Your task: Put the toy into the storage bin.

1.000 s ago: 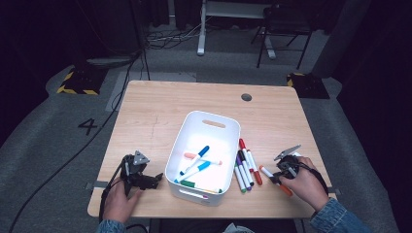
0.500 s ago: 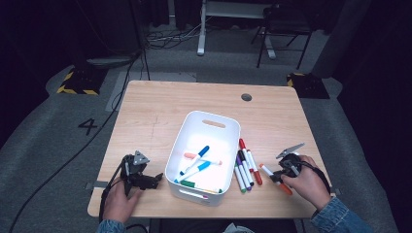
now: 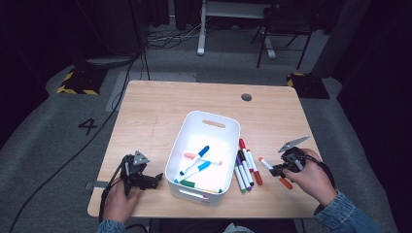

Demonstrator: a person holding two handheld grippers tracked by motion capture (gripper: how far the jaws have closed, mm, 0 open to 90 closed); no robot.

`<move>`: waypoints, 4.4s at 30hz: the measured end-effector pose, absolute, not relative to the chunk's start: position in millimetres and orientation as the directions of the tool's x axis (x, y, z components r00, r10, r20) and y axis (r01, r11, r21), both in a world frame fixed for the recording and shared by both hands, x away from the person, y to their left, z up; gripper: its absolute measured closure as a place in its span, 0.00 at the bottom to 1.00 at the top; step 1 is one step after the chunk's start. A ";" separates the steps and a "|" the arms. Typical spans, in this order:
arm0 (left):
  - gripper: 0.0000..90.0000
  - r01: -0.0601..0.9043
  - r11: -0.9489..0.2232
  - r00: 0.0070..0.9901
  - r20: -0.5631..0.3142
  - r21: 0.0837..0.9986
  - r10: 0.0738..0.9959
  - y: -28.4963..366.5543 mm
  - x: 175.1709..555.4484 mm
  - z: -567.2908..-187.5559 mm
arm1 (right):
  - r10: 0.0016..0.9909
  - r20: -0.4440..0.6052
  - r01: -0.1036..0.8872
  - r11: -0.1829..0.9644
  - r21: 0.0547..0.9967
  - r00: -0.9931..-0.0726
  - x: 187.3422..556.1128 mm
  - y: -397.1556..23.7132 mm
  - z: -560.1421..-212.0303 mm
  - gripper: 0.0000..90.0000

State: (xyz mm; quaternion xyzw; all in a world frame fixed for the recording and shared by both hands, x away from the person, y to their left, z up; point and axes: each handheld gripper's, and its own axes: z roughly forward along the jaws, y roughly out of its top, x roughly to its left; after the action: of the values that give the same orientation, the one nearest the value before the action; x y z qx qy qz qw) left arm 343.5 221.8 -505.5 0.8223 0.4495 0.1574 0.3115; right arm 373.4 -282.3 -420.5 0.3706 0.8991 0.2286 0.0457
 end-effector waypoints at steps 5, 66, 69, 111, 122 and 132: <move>0.00 0.643 -0.399 0.544 -0.024 0.654 0.839 221.6 343.3 -505.4 | 0.674 0.088 0.629 0.623 0.465 -0.733 373.4 -278.8 -408.8 0.85; 0.00 0.647 -0.389 0.533 -0.024 0.656 0.846 220.5 342.2 -505.6 | 0.367 0.021 0.307 0.744 0.594 -0.930 446.4 -112.4 -313.4 0.85; 0.00 0.647 -0.389 0.533 -0.023 0.656 0.846 220.5 342.2 -505.5 | 0.368 0.013 0.303 0.746 0.592 -0.930 449.3 -109.6 -315.9 0.85; 0.00 0.645 -0.390 0.536 -0.025 0.657 0.844 220.2 343.1 -505.6 | 0.346 -0.078 0.264 0.825 0.500 -0.935 449.3 -89.9 -373.4 0.54; 0.00 0.646 -0.392 0.539 -0.028 0.656 0.842 220.2 343.1 -505.6 | 0.377 -0.047 0.283 0.766 0.576 -0.925 433.9 -116.9 -348.9 0.55; 0.00 0.644 -0.392 0.539 -0.025 0.657 0.842 220.2 343.2 -505.6 | 0.444 -0.017 0.344 0.717 0.606 -0.896 425.8 -155.9 -338.0 0.55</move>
State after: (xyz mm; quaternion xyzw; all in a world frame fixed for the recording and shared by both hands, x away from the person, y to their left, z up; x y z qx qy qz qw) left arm 343.2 220.2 -505.6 0.8192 0.4536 0.1580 0.3134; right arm 425.8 -155.9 -338.0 0.2135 0.9231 0.3094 0.0809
